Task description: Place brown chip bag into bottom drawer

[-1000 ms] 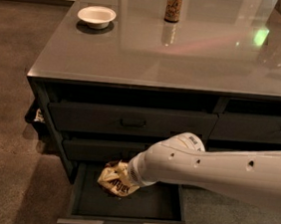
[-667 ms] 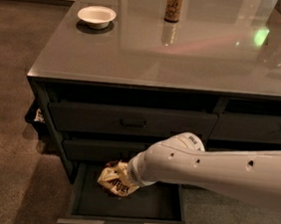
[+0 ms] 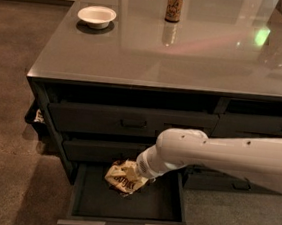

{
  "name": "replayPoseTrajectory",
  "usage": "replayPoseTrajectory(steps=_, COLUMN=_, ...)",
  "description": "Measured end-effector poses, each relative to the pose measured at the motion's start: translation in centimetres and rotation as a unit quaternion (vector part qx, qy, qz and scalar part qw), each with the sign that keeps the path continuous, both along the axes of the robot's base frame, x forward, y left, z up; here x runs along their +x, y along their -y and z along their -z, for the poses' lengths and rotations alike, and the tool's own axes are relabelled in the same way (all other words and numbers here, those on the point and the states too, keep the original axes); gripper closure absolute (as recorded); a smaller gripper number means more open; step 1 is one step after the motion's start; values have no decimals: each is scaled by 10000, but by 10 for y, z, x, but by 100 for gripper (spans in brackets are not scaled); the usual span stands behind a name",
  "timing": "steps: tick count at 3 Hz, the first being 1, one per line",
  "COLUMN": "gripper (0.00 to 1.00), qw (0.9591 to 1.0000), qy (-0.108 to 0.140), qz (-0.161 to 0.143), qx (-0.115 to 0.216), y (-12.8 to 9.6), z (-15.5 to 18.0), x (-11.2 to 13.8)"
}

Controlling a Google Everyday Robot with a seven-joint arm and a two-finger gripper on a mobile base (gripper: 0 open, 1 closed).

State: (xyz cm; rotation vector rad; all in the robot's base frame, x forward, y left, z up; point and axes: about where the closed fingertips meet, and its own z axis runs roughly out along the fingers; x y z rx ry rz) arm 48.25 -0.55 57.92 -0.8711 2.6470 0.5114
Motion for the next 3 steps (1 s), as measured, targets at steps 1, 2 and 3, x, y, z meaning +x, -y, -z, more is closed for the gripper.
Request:
replayPoseTrajectory(steps=1, gripper=100, qw=9979, qy=-630, qz=162, qx=66, y=13, z=42, x=27)
replayPoseTrajectory(steps=2, gripper=100, qw=9913, qy=-1255, qz=383, qx=128, y=25, z=92, x=43)
replayPoseTrajectory(steps=3, gripper=100, qw=9839, qy=-1672, qz=586, qx=241, y=31, z=134, x=48)
